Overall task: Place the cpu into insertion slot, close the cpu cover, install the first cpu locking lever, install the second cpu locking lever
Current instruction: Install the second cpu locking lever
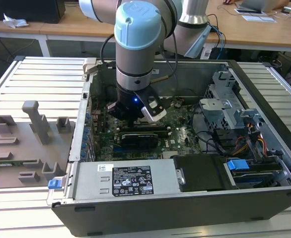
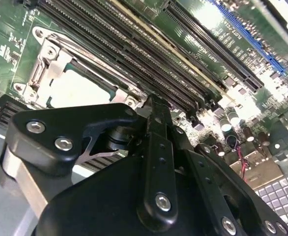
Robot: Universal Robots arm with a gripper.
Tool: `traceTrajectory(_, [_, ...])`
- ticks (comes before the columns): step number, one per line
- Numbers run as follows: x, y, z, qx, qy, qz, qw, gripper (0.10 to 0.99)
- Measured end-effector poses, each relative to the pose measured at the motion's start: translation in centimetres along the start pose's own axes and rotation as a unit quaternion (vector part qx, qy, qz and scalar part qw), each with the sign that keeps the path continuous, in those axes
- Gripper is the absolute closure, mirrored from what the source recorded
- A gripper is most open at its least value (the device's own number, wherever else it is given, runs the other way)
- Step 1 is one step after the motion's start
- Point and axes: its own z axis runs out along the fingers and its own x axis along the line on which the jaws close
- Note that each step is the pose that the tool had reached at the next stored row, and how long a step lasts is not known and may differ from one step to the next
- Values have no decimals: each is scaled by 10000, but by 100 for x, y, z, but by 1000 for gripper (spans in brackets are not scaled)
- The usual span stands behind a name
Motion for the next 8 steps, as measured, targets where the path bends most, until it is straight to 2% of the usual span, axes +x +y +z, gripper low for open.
traceTrajectory(5, [0,-2,11,-45,7,-100,9999,980])
traceTrajectory(6, [-8,-3,16,-97,-2,-103,9999,980])
traceTrajectory(8, [-30,-8,32,-141,-8,-103,9998,980])
